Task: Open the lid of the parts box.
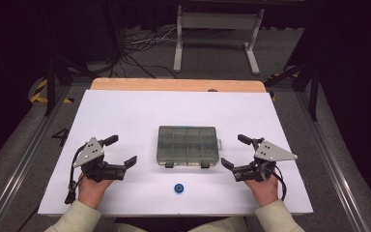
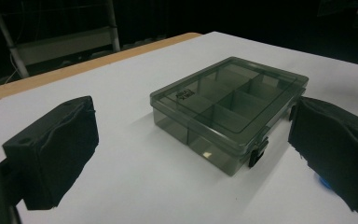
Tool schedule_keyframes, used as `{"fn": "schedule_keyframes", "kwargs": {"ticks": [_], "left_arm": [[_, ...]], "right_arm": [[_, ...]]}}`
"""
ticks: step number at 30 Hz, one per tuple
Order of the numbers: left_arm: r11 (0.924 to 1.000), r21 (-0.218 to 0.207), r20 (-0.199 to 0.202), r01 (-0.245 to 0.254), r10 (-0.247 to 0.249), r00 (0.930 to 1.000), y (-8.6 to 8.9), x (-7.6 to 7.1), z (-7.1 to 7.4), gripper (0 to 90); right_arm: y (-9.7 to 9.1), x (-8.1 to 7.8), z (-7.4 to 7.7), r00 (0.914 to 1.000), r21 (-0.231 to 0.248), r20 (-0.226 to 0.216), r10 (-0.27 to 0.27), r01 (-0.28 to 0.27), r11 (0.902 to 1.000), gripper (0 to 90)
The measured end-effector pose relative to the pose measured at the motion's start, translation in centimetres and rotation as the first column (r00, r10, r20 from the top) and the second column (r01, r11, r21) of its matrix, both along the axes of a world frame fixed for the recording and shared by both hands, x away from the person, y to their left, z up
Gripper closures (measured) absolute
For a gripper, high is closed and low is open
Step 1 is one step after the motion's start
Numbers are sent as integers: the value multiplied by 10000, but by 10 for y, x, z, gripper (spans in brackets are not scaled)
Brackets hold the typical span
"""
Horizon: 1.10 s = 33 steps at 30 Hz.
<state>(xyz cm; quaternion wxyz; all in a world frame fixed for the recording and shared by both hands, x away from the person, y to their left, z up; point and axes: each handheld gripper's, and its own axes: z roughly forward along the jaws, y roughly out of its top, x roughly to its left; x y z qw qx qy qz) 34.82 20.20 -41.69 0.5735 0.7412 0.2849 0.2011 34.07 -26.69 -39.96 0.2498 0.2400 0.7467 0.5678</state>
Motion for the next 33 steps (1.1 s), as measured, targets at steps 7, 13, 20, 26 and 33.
{"fn": "schedule_keyframes", "kwargs": {"ticks": [7, 13, 20, 26, 33], "left_arm": [[9988, 281, 120, 390, -394, 9992, -19, 7, 3, 22], [9980, 240, 109, 585, -588, 9982, -28, 13, 5, 22], [9928, 940, -192, 742, -727, 9972, -34, 23, 4, 27], [9822, 1337, -565, 1320, -1255, 9905, -34, 28, 1, 73], [9672, 1908, -1225, 1676, -1459, 9817, -45, 30, -9, 83]], "right_arm": [[3, 4, 2, 9999, 131, -101, 84, -82, 9999, 28], [9, 6, 3, 9997, 26, -157, 187, -187, 9998, 27], [10, 11, 7, 9965, -190, -699, 465, -479, 9987, 59], [8, 14, 3, 9901, -774, -1328, 446, -552, 9955, 104], [10, 16, -6, 9840, -1394, -1765, 230, -481, 9891, 107]]}}
